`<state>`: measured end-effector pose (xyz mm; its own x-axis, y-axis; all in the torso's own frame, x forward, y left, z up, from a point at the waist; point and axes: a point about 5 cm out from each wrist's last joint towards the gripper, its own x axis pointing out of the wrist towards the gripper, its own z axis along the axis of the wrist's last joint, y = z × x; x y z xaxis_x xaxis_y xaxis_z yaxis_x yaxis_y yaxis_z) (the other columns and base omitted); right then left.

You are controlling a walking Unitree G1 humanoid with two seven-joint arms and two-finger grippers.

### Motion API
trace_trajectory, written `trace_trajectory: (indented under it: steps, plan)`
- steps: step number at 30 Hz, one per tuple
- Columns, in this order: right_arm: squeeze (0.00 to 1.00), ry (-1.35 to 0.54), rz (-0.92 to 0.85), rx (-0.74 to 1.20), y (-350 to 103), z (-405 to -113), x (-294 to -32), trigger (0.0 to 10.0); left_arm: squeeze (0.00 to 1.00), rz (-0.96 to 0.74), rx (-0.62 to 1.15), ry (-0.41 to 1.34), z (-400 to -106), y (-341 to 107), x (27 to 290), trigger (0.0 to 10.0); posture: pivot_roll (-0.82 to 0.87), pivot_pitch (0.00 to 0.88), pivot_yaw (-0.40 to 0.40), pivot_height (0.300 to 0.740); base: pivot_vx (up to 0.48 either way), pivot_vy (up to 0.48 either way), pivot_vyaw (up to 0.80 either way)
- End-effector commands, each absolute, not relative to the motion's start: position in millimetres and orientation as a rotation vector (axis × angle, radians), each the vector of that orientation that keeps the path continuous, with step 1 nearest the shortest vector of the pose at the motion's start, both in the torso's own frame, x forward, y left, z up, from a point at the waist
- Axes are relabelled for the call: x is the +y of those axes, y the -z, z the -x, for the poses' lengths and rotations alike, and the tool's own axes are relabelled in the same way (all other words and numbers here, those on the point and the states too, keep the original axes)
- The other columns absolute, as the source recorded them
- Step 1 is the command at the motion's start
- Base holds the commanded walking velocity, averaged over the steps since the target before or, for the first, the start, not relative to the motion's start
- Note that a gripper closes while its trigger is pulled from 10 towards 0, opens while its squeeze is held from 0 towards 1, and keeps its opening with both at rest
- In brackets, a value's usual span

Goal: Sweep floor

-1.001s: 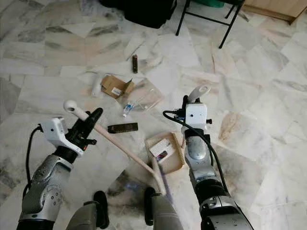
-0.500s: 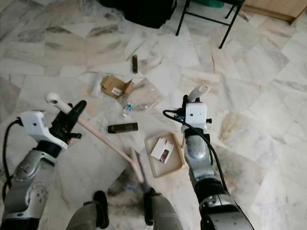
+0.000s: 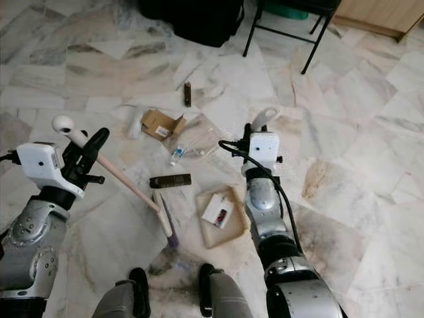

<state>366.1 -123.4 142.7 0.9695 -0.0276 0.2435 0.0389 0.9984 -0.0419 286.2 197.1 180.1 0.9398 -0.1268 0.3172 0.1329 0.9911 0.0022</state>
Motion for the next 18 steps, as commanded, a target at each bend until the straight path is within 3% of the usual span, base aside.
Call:
trace_trajectory:
  steps: [1,9,18]
  plan:
    - [0.00,0.054,0.019,-0.291,-153,-369,-127,10.0,0.00,0.011,-0.341,0.124,-286,-181,197,10.0,0.00,0.189,-0.075,0.740,0.000,0.000,0.00]
    - [0.00,0.073,-0.009,-0.293,-153,-368,-132,10.0,0.00,0.012,-0.356,0.125,-291,-186,198,10.0,0.00,0.167,-0.056,0.740,0.000,0.000,0.00]
    - [0.00,0.079,-0.027,-0.296,-155,-371,-133,10.0,0.00,0.249,-0.409,0.178,-298,-205,192,10.0,0.01,0.153,-0.049,0.740,0.000,0.000,0.00]
